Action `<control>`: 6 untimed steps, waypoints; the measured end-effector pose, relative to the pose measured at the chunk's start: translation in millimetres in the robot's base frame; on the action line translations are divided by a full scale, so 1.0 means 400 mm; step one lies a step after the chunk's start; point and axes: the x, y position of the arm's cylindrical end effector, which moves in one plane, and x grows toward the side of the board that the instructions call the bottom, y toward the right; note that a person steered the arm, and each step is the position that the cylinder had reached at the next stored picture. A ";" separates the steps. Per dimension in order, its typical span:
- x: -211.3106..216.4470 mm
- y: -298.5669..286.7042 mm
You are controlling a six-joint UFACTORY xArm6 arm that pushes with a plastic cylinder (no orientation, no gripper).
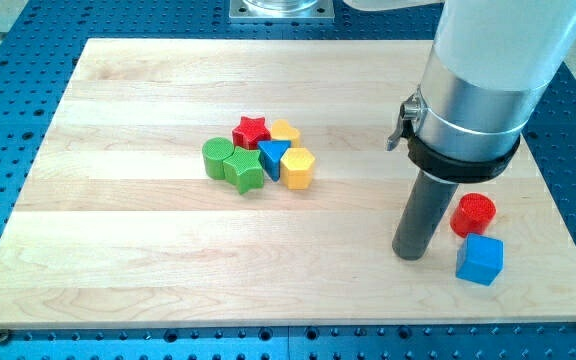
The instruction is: Push the cube to the bottom right side of the group of blocks
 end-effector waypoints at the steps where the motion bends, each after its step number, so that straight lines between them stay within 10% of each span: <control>1: 0.000 0.000; 6: 0.161 -0.010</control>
